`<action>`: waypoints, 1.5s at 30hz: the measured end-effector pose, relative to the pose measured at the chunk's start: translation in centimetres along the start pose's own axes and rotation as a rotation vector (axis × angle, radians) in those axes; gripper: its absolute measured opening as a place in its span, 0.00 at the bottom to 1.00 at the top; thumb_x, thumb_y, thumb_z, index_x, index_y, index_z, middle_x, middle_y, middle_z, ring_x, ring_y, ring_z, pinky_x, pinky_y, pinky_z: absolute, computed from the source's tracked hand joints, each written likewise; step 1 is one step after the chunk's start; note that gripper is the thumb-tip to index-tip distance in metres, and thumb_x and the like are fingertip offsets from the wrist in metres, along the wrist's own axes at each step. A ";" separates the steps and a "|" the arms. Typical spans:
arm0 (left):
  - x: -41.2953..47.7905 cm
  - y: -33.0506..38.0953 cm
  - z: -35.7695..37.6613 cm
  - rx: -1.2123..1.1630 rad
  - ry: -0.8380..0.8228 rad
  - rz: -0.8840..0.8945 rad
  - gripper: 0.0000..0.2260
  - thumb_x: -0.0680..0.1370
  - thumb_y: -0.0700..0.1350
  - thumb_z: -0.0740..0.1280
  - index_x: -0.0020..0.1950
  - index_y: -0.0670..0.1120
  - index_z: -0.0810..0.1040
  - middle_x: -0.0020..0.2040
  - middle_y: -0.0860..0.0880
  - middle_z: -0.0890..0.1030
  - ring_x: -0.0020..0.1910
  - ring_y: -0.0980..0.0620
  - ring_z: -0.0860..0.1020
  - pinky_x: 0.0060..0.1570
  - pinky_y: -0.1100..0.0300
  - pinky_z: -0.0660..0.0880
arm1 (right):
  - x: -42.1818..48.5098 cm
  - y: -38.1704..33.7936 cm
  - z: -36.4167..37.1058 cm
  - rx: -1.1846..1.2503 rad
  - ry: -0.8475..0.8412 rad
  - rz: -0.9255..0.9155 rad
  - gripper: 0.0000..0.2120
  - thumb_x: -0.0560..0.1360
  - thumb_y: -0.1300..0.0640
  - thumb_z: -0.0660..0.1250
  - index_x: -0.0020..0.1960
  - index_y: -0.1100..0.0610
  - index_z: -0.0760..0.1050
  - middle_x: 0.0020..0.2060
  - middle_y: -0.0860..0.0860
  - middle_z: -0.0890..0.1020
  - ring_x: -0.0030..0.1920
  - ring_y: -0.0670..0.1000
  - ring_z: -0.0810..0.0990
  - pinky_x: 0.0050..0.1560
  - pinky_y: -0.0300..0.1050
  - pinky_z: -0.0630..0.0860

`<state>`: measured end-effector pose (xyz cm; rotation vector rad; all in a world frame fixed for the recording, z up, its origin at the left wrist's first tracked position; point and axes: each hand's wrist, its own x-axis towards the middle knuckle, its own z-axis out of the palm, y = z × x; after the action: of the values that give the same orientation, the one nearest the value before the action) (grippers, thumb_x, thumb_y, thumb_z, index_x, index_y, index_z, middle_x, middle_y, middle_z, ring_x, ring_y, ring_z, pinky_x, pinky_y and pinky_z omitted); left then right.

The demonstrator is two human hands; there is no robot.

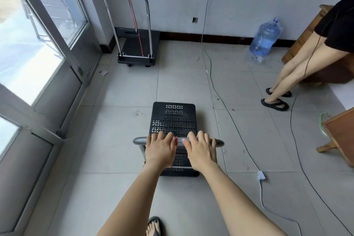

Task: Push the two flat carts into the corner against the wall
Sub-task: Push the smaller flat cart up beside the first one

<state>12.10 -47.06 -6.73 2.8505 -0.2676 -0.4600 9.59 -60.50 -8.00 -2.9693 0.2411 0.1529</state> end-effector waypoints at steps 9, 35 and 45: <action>15.5 -1.1 -5.0 -0.007 -0.054 0.032 0.17 0.83 0.51 0.47 0.66 0.49 0.68 0.64 0.46 0.71 0.67 0.42 0.66 0.74 0.47 0.53 | 15.6 -1.5 -1.0 -0.012 0.063 0.032 0.25 0.75 0.41 0.41 0.50 0.53 0.72 0.45 0.55 0.77 0.48 0.58 0.75 0.55 0.60 0.69; 64.4 4.0 -18.2 -0.015 -0.043 0.030 0.17 0.83 0.51 0.46 0.64 0.48 0.68 0.62 0.46 0.72 0.64 0.43 0.68 0.73 0.47 0.55 | 66.0 2.9 -6.6 -0.098 0.204 0.023 0.18 0.76 0.43 0.49 0.44 0.52 0.72 0.37 0.53 0.76 0.38 0.57 0.76 0.43 0.57 0.74; 81.7 4.7 -23.5 -0.014 -0.088 0.035 0.17 0.83 0.52 0.45 0.61 0.49 0.69 0.61 0.46 0.73 0.64 0.44 0.69 0.71 0.47 0.57 | 83.5 3.1 -9.1 -0.081 0.146 0.030 0.23 0.78 0.40 0.43 0.44 0.51 0.72 0.37 0.53 0.77 0.40 0.57 0.77 0.45 0.59 0.75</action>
<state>95.50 -64.39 -7.16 2.8108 -0.3280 -0.5788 91.82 -77.66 -9.08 -3.0616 0.3037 -0.0527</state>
